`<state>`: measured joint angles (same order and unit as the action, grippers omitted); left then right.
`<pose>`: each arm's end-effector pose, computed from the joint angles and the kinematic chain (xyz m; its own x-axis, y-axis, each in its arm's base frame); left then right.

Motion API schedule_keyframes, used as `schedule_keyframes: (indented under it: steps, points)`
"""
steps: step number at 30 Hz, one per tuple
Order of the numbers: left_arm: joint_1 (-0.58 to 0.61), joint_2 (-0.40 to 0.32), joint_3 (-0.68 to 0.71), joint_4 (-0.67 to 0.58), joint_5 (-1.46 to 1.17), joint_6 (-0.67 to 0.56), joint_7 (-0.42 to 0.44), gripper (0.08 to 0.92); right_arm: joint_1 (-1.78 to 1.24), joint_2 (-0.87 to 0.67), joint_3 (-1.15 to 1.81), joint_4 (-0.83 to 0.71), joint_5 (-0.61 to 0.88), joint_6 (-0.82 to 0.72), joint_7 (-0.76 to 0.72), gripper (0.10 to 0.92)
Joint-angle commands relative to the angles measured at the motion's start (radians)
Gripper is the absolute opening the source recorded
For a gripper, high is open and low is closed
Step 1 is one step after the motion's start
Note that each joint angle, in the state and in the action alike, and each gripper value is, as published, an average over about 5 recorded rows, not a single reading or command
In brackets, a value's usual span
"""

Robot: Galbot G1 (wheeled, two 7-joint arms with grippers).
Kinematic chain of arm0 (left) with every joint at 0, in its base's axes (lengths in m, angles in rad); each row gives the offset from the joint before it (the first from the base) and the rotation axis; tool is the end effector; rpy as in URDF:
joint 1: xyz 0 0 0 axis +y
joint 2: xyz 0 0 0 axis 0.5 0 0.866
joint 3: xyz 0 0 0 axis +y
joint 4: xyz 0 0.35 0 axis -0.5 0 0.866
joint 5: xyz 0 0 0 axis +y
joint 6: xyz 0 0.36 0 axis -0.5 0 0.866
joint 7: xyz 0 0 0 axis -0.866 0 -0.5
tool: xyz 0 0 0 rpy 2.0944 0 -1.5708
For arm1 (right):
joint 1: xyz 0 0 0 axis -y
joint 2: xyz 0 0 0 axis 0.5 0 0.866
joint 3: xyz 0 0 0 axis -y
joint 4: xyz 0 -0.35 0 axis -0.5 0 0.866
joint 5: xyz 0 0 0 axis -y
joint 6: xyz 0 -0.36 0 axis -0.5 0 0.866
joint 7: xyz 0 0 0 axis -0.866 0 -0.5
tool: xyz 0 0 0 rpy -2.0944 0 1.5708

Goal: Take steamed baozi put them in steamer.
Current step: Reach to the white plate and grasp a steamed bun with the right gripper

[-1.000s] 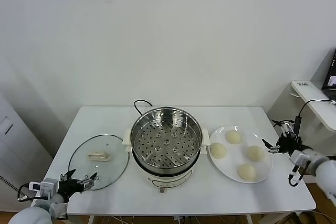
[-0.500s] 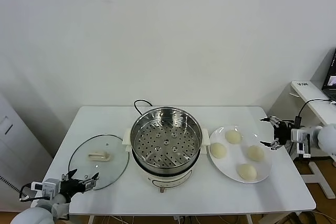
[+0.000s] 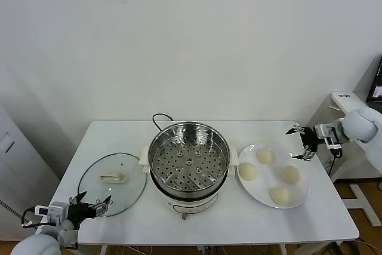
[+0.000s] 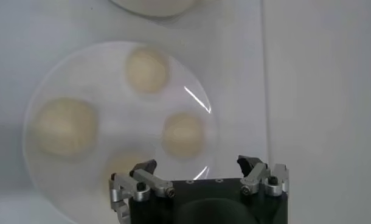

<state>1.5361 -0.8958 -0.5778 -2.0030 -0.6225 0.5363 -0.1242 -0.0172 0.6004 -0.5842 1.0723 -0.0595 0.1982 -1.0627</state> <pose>0.2203 0.1383 -0.2808 -0.7991 0.0592 0.5983 0.1262 0.9895 0.0707 0.5257 -0.2710 -0.1510 -0.3444 -0.2873 0.8938 -0.9137 -0.1163 -0.3894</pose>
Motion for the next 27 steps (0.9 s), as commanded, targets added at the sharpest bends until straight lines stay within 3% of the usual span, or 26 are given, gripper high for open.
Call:
schedule_keyframes:
  steps: [1, 14, 27]
  points:
    - [-0.004, 0.006, -0.001, 0.015, -0.004, -0.002, 0.003, 0.823, 0.148, 0.180, -0.188, -0.195, -0.007, 0.017, -0.058, 0.823]
    - [-0.005, 0.014, -0.004, 0.005, -0.010, -0.001, 0.005, 0.823, 0.068, 0.309, -0.091, -0.334, -0.180, 0.028, -0.011, 0.823]
    - [0.006, 0.016, -0.008, -0.008, -0.016, 0.001, 0.004, 0.823, 0.009, 0.352, -0.028, -0.385, -0.240, 0.017, 0.016, 0.823]
